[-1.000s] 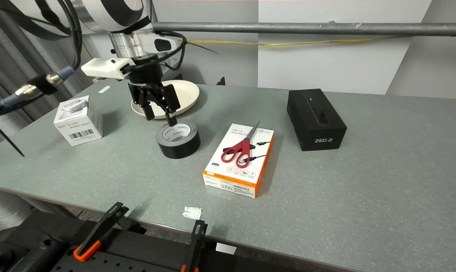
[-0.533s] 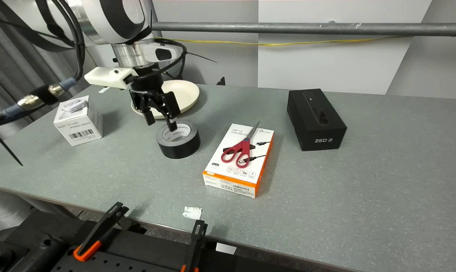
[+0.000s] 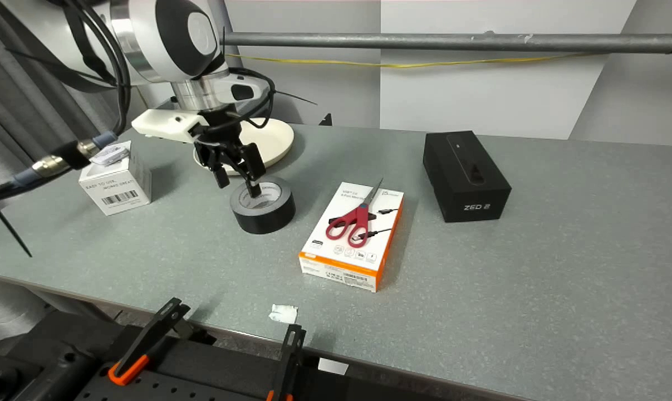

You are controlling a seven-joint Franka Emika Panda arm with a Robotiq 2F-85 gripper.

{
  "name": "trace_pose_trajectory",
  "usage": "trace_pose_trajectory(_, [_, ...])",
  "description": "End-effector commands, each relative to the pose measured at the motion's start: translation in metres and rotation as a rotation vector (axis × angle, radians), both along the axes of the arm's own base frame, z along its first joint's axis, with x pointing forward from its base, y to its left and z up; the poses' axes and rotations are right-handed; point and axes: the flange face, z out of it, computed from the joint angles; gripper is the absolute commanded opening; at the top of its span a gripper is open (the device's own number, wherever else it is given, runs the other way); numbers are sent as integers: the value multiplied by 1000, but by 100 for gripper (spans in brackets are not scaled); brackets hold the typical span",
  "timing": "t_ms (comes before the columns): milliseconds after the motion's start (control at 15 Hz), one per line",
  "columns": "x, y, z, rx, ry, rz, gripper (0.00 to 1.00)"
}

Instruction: Put the black masking tape on the white plate

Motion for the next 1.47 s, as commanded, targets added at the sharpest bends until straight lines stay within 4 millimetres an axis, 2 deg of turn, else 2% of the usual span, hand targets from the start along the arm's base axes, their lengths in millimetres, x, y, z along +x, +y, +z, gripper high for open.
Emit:
trace_pose_trajectory(0, [11,5,-16,11,-7,0,97])
trace_pose_trajectory(67, [12,6,-18,11,-4,3,74])
trace_pose_trajectory(200, [14,8,-23,11,0,9,68])
trace_pose_trajectory(533, [18,11,-31,6,13,9,28])
trace_pose_trajectory(733, [15,8,-22,3,20,-3,5])
trace_pose_trajectory(800, [10,8,-13,8,34,-3,4])
trace_pose_trajectory(867, [2,8,-5,10,28,11,7])
trace_pose_trajectory(1067, [-13,8,28,19,-38,22,7])
trace_pose_trajectory(1200, [-13,11,57,37,-107,9,7])
trace_pose_trajectory(1400, [2,19,96,52,-172,-6,7])
